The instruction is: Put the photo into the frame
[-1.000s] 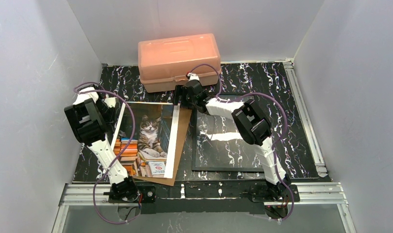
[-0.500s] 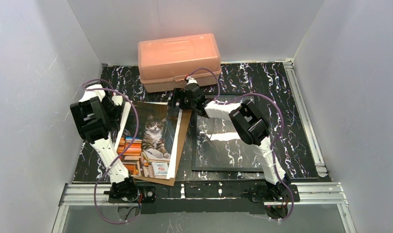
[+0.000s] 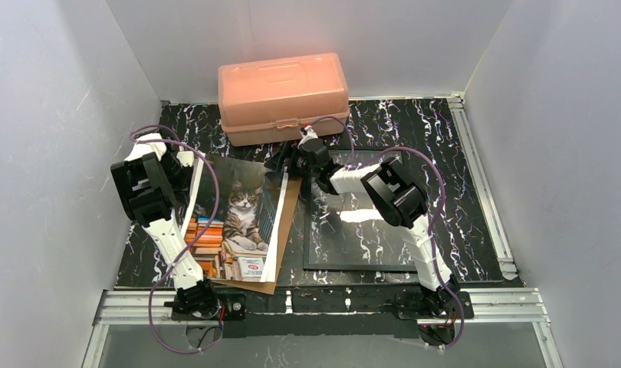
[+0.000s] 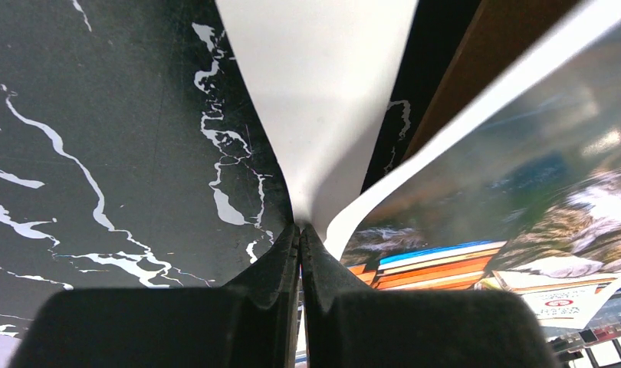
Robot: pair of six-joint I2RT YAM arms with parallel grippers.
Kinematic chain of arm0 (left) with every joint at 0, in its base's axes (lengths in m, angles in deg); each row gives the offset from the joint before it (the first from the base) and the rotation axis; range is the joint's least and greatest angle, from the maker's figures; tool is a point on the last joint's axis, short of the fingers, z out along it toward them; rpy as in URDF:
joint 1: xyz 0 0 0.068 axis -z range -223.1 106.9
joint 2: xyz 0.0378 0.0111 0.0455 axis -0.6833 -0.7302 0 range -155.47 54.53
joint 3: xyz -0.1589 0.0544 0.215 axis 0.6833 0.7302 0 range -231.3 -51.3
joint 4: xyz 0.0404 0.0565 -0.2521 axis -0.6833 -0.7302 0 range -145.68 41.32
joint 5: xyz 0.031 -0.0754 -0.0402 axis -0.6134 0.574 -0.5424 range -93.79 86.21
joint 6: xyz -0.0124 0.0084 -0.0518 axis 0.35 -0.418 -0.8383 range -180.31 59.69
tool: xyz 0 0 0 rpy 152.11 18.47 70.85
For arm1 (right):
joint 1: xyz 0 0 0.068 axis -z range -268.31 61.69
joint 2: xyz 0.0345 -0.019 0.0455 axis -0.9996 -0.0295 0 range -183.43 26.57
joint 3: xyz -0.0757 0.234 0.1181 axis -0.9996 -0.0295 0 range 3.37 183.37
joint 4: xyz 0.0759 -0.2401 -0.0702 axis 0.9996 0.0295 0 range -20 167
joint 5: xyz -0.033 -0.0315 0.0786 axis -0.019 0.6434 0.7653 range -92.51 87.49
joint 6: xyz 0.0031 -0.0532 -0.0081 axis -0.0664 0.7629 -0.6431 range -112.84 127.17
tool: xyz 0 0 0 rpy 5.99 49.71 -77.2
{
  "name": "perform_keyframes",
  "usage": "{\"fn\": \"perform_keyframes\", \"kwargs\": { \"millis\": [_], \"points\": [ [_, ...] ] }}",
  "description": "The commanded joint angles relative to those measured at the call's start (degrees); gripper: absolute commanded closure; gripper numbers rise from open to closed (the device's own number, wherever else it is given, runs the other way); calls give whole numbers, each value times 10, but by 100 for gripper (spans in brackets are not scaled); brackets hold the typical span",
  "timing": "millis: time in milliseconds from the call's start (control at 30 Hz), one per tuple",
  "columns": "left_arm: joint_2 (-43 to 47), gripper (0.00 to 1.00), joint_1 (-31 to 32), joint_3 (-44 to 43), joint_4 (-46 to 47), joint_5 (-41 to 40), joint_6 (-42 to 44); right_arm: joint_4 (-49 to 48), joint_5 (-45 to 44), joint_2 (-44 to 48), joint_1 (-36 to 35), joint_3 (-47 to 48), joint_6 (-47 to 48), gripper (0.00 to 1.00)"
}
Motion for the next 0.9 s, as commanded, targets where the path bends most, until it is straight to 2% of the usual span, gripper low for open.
{"fn": "perform_keyframes", "kwargs": {
  "millis": [0,433,867],
  "points": [
    [-41,100,6,20,39,34,8,-108,50,30,-4,-21,-49,13],
    [-39,100,6,23,42,35,10,-222,83,62,-1,-49,-129,14],
    [-35,100,6,29,42,35,13,-452,117,22,1,-71,-336,12]
  ]
}}
